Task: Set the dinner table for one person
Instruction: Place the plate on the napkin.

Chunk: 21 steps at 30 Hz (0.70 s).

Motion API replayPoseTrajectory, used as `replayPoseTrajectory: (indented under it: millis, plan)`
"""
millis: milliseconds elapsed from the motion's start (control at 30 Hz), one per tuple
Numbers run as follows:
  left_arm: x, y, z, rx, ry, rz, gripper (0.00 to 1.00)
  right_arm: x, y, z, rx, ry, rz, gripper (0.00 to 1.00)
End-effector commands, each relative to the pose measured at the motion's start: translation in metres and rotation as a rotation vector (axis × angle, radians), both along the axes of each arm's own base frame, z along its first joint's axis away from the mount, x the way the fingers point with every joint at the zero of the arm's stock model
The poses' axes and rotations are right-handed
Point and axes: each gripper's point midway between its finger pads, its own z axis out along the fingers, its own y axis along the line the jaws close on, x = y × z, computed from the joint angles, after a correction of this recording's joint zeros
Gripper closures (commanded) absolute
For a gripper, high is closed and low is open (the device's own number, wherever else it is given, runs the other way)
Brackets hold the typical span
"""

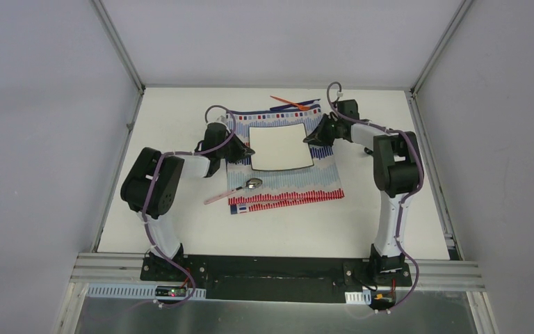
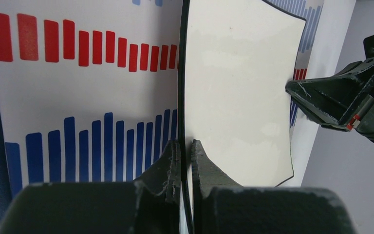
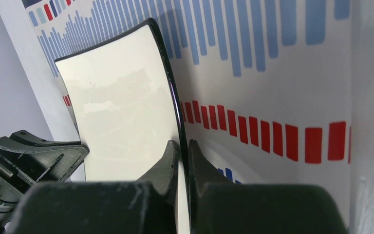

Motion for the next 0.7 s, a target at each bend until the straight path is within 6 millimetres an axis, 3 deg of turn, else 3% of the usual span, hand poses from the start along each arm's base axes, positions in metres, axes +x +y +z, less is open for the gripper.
replayPoseTrajectory:
  millis: [0, 600, 667]
  plan:
    - [0.006, -0.029, 0.03, -0.05, -0.132, -0.081, 1.0, 0.013, 0.018, 0.012, 0.023, -0.042, 0.03, 1.0]
    - [0.004, -0.034, 0.012, -0.049, -0.1, -0.097, 1.0, 0.013, 0.018, 0.01, 0.029, -0.04, 0.037, 1.0]
    - [0.002, -0.034, 0.011, -0.039, -0.102, -0.101, 0.93, 0.013, 0.021, 0.01, 0.043, -0.034, 0.041, 1.0]
